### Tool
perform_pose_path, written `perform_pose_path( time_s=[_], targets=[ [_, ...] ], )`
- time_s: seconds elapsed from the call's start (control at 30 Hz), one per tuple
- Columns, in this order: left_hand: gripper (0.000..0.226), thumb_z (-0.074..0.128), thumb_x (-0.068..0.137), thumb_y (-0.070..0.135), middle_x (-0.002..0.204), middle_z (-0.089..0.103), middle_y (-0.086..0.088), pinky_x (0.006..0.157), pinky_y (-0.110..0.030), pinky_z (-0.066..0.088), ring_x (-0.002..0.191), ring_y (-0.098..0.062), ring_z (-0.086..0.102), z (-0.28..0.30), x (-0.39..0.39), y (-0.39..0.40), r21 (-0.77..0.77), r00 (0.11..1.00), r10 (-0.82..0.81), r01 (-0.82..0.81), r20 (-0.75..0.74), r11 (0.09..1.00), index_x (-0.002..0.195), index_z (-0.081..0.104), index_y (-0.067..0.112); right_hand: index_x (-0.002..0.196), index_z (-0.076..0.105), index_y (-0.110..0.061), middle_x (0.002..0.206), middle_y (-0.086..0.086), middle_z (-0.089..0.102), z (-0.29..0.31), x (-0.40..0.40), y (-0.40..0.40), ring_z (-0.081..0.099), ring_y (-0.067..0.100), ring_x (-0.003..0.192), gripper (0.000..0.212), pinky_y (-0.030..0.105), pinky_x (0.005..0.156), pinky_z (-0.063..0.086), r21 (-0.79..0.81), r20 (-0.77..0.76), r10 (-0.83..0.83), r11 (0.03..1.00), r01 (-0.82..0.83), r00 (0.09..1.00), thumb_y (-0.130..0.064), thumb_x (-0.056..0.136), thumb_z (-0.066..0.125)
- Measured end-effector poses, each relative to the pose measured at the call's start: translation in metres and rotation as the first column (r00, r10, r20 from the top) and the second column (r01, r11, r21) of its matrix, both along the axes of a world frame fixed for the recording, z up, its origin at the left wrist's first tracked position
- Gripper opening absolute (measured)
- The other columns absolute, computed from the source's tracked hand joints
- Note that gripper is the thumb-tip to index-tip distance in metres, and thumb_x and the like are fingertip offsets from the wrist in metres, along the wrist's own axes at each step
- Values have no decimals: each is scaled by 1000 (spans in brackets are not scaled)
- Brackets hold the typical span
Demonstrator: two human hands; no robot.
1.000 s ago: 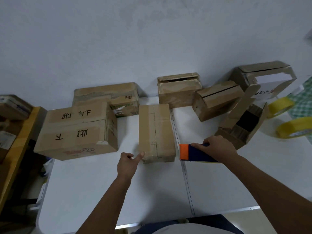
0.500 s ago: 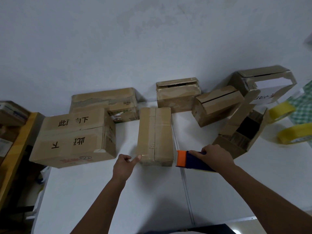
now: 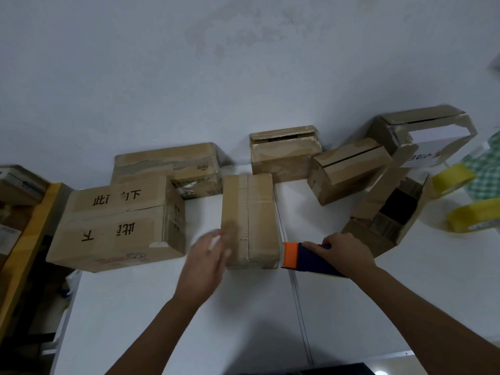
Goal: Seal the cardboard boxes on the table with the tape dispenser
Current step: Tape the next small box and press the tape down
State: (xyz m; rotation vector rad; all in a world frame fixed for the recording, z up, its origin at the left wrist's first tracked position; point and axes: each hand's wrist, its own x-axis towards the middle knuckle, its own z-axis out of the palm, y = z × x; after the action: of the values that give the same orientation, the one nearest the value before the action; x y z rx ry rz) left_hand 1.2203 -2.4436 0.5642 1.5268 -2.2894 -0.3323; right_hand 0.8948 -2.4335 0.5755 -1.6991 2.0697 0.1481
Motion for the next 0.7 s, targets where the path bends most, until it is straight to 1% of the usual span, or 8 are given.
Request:
perform_pose_path(
  time_s=[0.07, 0.13, 0.2, 0.33, 0.47, 0.57, 0.63, 0.7],
  targets=[
    [51, 56, 98, 14, 153, 42, 2, 114, -39, 35, 142, -18, 37, -6, -12, 5, 57, 927, -344, 340, 151, 939, 147, 44, 24, 73, 65, -19, 62, -3, 60, -1, -1, 1, 59, 9, 55, 79, 23, 57, 50, -8, 12, -6, 1000, 6, 1000, -87, 70, 25],
    [69, 52, 98, 7, 163, 19, 11, 115, -28, 17, 151, -10, 9, -16, -17, 9, 152, 854, -466, 442, 231, 884, 157, 21, 27, 72, 65, -19, 62, -3, 61, -1, -2, 2, 60, 10, 56, 83, 24, 58, 51, -16, 20, -13, 1000, 13, 1000, -89, 64, 20],
    [74, 50, 98, 6, 164, 10, 15, 111, -20, 13, 150, -6, 0, -19, -15, 7, 196, 828, -503, 466, 247, 863, 158, 13, 28, 75, 66, -18, 65, -2, 63, -2, -3, 4, 61, 10, 57, 86, 25, 60, 52, -12, 26, -14, 1000, 14, 1000, -89, 63, 19],
    [47, 61, 96, 23, 145, 51, 10, 106, -26, 45, 133, -14, 46, -8, -20, -13, 125, 786, -548, 537, 286, 835, 142, 53, 23, 74, 67, -18, 63, -1, 63, -4, -6, 9, 61, 10, 55, 87, 24, 57, 51, -21, 61, -33, 999, 35, 998, -90, 63, 19],
    [40, 41, 106, 26, 153, 40, 1, 117, -33, 28, 141, -20, 34, -8, -57, -37, 222, 781, -571, 528, 254, 820, 145, 47, 20, 72, 67, -19, 63, -2, 62, -4, -9, 13, 60, 10, 55, 89, 24, 55, 50, -34, 75, -42, 998, 45, 996, -92, 61, 18],
    [54, 21, 106, 49, 166, -2, 10, 121, -47, -8, 152, -19, -9, -20, -84, -39, 293, 784, -506, 419, 360, 859, 157, 12, 33, 77, 69, -20, 66, -3, 64, -4, -9, 13, 61, 9, 57, 86, 24, 57, 51, -15, 50, -32, 999, 33, 998, -90, 65, 20],
    [57, 17, 104, 55, 165, -1, 7, 119, -59, -3, 152, -26, -7, -31, -89, -37, 257, 775, -467, 391, 426, 884, 157, 11, 37, 82, 70, -20, 70, -3, 65, -6, -11, 13, 62, 9, 61, 82, 24, 61, 54, -2, 30, -31, 1000, 31, 999, -88, 71, 25],
    [54, 19, 104, 52, 164, 16, 4, 117, -64, 16, 151, -30, 12, -36, -85, -36, 205, 757, -459, 412, 466, 888, 156, 23, 35, 84, 70, -20, 73, -3, 66, -5, -15, 14, 63, 9, 63, 84, 26, 65, 57, -1, 41, -28, 1000, 28, 999, -89, 69, 24]
  ],
)
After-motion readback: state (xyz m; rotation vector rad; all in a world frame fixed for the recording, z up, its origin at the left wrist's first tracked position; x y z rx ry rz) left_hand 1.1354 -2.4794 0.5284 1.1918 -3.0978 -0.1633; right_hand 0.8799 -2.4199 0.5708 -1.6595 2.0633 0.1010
